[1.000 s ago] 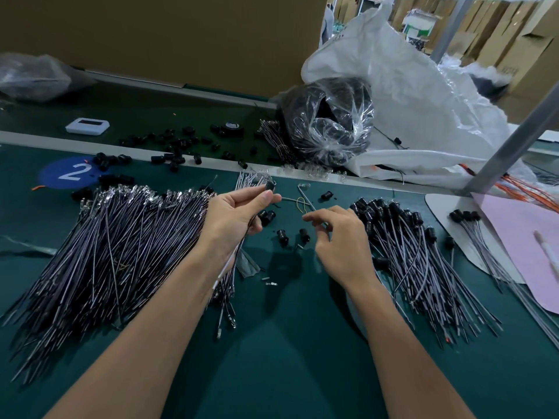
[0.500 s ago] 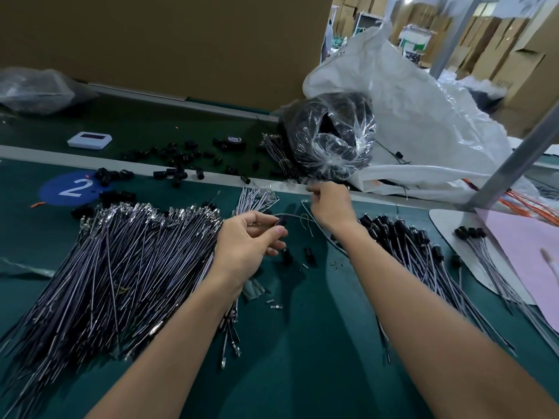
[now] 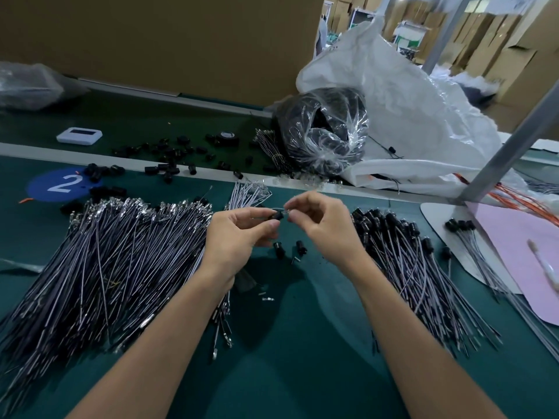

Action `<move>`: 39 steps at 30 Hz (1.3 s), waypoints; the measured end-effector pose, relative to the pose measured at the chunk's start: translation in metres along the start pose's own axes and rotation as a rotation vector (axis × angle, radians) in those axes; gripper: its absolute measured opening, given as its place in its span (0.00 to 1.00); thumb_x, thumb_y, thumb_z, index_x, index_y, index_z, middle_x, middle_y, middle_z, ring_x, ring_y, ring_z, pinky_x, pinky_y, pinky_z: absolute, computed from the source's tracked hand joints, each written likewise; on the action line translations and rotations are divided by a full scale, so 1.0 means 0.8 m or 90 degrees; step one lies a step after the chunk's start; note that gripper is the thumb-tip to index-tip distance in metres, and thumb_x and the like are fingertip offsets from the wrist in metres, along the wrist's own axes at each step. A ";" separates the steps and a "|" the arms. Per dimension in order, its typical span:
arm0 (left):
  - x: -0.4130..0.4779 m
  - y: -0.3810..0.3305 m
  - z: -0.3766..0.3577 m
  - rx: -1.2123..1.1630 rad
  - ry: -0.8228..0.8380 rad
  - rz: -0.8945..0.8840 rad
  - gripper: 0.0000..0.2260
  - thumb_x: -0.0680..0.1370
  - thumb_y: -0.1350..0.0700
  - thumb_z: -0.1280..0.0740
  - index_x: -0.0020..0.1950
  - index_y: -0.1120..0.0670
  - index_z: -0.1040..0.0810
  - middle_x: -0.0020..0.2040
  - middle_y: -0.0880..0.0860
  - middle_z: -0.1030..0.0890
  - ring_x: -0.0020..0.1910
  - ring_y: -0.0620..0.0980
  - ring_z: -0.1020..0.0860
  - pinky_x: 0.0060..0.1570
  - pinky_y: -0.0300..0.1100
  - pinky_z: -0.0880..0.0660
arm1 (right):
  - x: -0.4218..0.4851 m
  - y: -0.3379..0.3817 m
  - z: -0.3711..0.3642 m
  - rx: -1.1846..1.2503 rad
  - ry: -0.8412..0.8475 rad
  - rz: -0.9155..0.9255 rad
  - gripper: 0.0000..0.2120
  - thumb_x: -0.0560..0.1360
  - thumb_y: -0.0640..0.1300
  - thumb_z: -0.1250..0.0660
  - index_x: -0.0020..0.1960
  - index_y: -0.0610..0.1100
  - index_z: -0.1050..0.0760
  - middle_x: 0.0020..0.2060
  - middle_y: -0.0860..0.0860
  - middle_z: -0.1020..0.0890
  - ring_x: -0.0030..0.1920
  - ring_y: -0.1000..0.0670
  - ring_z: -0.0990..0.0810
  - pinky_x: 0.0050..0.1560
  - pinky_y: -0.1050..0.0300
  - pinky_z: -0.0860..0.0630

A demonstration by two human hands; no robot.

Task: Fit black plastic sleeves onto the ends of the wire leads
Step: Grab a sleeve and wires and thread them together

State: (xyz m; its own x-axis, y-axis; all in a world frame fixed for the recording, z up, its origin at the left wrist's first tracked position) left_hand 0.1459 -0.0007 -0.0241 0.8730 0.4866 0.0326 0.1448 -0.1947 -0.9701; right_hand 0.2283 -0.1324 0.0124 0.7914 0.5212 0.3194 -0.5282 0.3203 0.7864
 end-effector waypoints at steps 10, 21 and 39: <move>-0.001 -0.005 -0.007 0.056 0.043 -0.046 0.08 0.70 0.68 0.25 0.47 0.58 0.15 0.39 0.56 0.14 0.37 0.50 0.15 0.36 0.37 0.20 | -0.025 0.000 0.010 0.001 -0.093 0.025 0.06 0.75 0.36 0.29 0.45 0.45 0.17 0.35 0.55 0.17 0.36 0.53 0.20 0.41 0.60 0.23; -0.001 -0.005 -0.008 0.089 0.050 -0.062 0.08 0.70 0.68 0.25 0.48 0.61 0.15 0.36 0.56 0.15 0.35 0.50 0.16 0.36 0.37 0.20 | -0.029 0.006 0.015 0.036 -0.080 0.061 0.07 0.73 0.35 0.28 0.44 0.46 0.15 0.37 0.52 0.15 0.39 0.47 0.17 0.44 0.50 0.21; -0.011 -0.017 -0.020 0.134 0.124 -0.139 0.09 0.70 0.67 0.25 0.48 0.58 0.15 0.38 0.55 0.14 0.36 0.50 0.15 0.37 0.39 0.19 | -0.025 -0.008 0.031 0.189 0.034 0.025 0.09 0.73 0.29 0.30 0.42 0.42 0.20 0.29 0.52 0.17 0.31 0.58 0.20 0.36 0.67 0.26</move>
State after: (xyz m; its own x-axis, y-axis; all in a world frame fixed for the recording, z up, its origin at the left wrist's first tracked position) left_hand 0.1438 -0.0158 -0.0070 0.9076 0.3217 0.2697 0.2559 0.0855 -0.9629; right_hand 0.2237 -0.1648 0.0143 0.7513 0.5714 0.3303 -0.4384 0.0580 0.8969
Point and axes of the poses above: each hand's wrist, its own x-axis towards the middle knuckle, its own z-axis out of the back of the hand, y = z × x, the point moved 4 cm from there along x, towards the middle knuckle
